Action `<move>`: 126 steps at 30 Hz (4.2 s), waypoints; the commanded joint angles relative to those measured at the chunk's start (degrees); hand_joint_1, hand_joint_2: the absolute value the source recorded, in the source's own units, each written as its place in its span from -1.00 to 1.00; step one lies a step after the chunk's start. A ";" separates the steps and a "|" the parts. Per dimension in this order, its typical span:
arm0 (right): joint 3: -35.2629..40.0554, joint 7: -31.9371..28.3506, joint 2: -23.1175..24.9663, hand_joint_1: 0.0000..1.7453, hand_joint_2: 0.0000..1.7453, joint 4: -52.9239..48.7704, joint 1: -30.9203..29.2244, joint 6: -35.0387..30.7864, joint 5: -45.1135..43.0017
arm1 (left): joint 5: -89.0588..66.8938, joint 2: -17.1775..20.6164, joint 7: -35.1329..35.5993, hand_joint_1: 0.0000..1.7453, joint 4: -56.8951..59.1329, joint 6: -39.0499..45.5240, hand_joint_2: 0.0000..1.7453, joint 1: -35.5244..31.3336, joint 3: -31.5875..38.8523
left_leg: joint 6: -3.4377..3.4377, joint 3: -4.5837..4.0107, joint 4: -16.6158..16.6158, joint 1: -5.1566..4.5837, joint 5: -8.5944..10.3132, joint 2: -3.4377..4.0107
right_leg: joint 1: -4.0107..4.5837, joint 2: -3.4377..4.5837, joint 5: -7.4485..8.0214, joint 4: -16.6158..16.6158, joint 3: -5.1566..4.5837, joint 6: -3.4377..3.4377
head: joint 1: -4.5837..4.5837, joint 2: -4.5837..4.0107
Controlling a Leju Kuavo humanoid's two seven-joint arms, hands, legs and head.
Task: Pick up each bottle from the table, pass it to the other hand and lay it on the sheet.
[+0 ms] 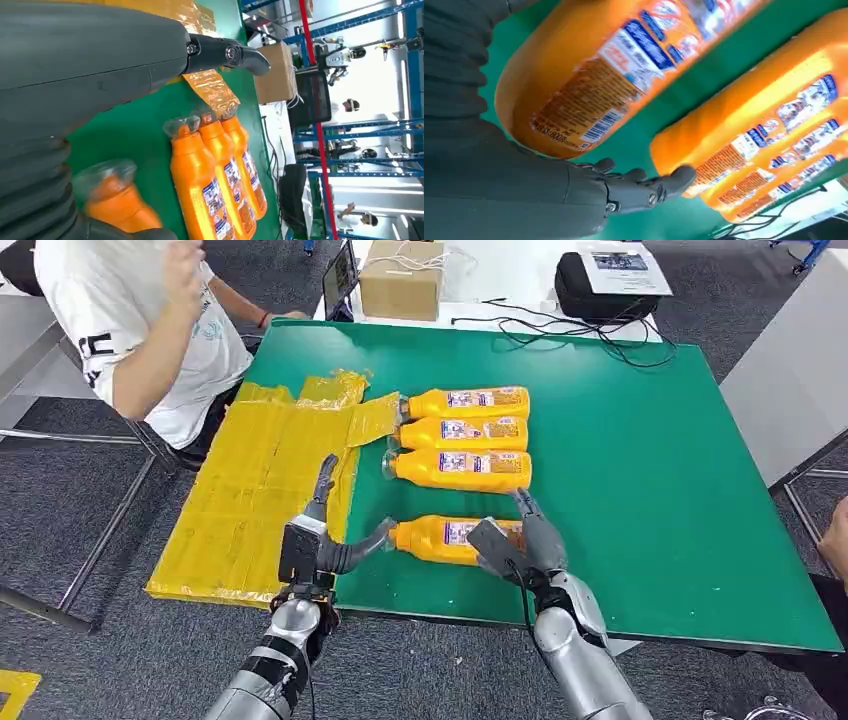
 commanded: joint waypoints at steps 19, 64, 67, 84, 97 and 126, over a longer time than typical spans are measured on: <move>7.94 4.03 -4.21 -1.00 1.00 22.95 -10.53 12.68 5.01 | 0.51 1.40 0.17 -1.00 4.84 -2.59 1.00 -4.02 -1.67 | -0.08 0.59 -0.05 0.06 -0.10 0.02 | 0.06 0.00 -0.09 -0.08 0.58 -0.11 | -0.02 0.00; 3.08 -3.28 2.52 1.00 1.00 -4.04 0.50 1.62 -15.80 | -1.50 2.96 5.09 -1.00 7.36 -0.57 1.00 -6.81 2.29 | -0.05 0.34 -0.02 0.04 -0.04 0.24 | 0.03 0.26 0.10 0.03 0.26 -0.17 | 0.00 0.00; 1.61 -5.60 5.12 1.00 1.00 -6.34 1.96 -1.53 -17.45 | -1.30 3.03 5.95 -1.00 4.61 -1.10 1.00 -5.95 3.67 | -0.08 0.34 -0.01 0.02 -0.05 0.24 | 0.03 0.27 0.10 0.03 0.25 -0.20 | 0.00 0.00; 8.70 -10.43 7.38 1.00 1.00 5.31 -4.74 -3.25 -14.63 | 19.28 5.48 19.65 -1.00 -0.82 -34.68 1.00 -4.86 -3.69 | -0.09 0.40 -0.04 0.05 -0.08 0.34 | 0.05 0.37 0.09 0.01 0.29 -0.21 | 0.00 0.00; 11.09 -11.44 6.91 1.00 1.00 7.01 -5.48 -2.62 -12.59 | 22.30 6.82 19.50 -1.00 -0.82 -39.51 1.00 -5.34 -5.36 | -0.07 0.33 -0.02 0.05 -0.07 0.25 | 0.04 0.30 0.08 0.03 0.24 -0.19 | 0.00 0.00; 22.24 -11.67 6.34 1.00 1.00 18.39 -7.92 -1.79 0.30 | 30.54 5.63 20.24 -1.00 2.68 -42.61 1.00 -6.47 -5.70 | -0.11 0.46 0.01 0.09 -0.12 0.05 | 0.09 0.05 -0.05 0.04 0.40 -0.23 | 0.00 0.00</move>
